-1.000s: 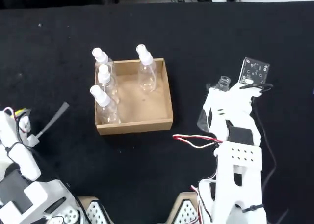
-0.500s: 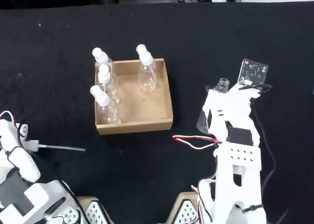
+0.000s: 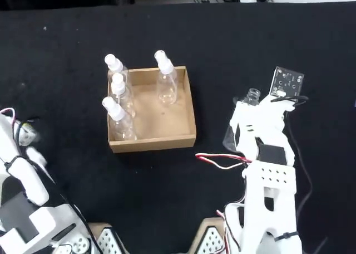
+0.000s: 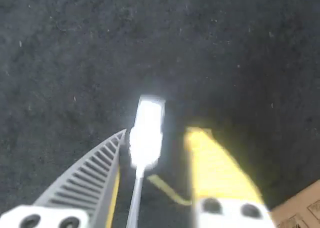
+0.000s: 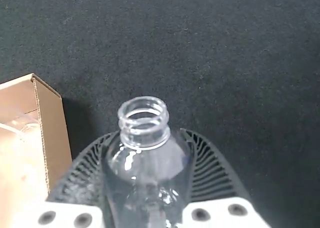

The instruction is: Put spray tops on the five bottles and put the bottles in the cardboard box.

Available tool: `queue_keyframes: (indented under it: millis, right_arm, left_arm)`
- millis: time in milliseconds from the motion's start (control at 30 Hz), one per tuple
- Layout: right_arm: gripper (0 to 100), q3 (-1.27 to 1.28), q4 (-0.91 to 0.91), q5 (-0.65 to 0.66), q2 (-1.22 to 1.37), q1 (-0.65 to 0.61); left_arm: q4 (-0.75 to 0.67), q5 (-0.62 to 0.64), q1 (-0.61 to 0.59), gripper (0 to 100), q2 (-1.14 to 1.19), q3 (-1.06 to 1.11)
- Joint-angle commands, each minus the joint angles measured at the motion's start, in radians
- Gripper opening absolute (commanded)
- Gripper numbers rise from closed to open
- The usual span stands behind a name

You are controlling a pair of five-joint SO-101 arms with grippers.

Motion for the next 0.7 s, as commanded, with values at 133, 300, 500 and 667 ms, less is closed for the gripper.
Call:
queue_keyframes:
  millis: [133, 300, 500, 667]
  right_arm:
    - [1.1, -0.005, -0.021, 0.002, -0.033, -0.015]
    - [1.1, -0.005, -0.021, 0.002, -0.033, -0.015]
    - [1.1, -0.005, -0.021, 0.002, -0.033, -0.015]
    - [1.1, -0.005, -0.021, 0.002, -0.033, -0.015]
  left_arm:
    - [0.012, -0.012, 0.002, 37, 0.084, 0.022]
    - [-0.051, 0.061, 0.012, 26, 0.166, 0.030]
    - [-0.097, 0.147, 0.013, 14, 0.255, 0.027]
    - [-0.066, 0.149, 0.016, 12, 0.262, 0.022]
